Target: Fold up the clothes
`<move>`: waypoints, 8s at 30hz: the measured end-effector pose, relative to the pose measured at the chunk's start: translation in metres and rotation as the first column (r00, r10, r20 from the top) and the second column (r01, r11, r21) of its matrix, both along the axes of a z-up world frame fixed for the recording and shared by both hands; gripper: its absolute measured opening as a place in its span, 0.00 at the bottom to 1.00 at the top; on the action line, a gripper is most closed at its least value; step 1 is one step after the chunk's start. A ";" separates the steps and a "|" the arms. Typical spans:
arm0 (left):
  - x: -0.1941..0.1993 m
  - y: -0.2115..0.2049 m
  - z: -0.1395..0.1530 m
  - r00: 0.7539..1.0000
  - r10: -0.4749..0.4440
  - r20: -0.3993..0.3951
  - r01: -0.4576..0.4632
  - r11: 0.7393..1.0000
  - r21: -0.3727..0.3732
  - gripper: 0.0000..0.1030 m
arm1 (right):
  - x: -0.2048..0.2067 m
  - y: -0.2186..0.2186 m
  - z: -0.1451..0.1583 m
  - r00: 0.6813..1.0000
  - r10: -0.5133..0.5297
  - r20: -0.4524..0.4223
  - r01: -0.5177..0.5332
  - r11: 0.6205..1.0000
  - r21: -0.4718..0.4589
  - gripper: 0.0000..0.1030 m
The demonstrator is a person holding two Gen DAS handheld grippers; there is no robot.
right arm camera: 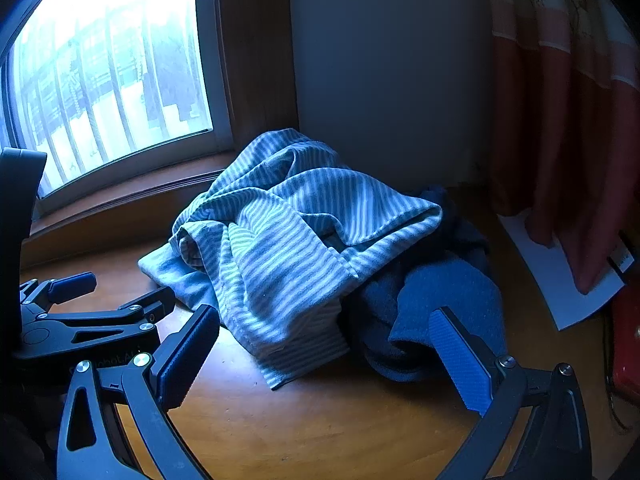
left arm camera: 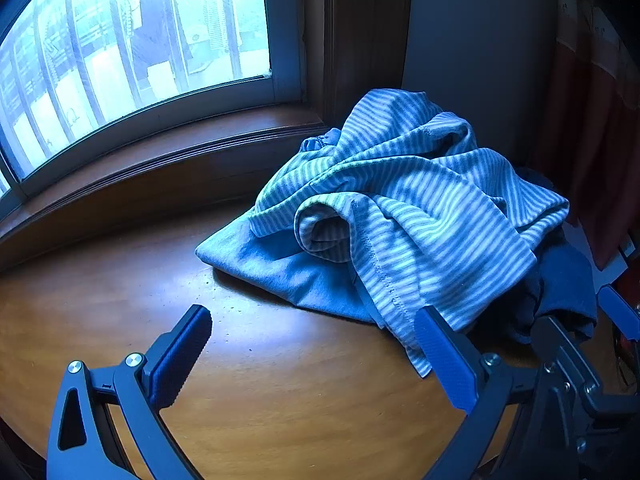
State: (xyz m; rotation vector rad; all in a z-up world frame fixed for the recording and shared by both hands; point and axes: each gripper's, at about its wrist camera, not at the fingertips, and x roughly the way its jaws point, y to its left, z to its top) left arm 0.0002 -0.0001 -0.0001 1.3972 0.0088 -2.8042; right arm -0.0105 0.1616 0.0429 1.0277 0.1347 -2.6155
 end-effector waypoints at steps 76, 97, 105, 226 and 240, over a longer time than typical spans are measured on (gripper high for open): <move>-0.039 -0.004 -0.007 1.000 -0.004 -0.011 0.004 0.999 -0.032 1.00 | -0.037 -0.017 -0.010 0.996 0.081 0.042 -0.082 0.996 0.034 1.00; -0.127 0.012 -0.050 0.997 -0.075 0.023 0.077 0.993 -0.084 1.00 | -0.131 -0.045 -0.014 0.977 0.215 -0.010 -0.214 0.975 0.058 0.99; -0.130 0.000 -0.056 0.995 -0.099 0.018 0.098 0.995 0.024 0.85 | -0.149 -0.044 -0.039 0.979 0.199 0.048 -0.199 0.980 -0.006 0.62; 0.119 -0.398 -0.082 0.979 0.034 0.201 -0.042 0.998 0.036 0.17 | 0.080 -0.333 -0.136 0.789 0.521 0.326 -0.438 0.849 -0.295 0.21; 0.183 -0.554 -0.076 0.982 0.058 0.180 -0.067 0.997 0.046 0.21 | 0.170 -0.485 -0.128 0.765 0.571 0.297 -0.525 0.821 -0.225 0.22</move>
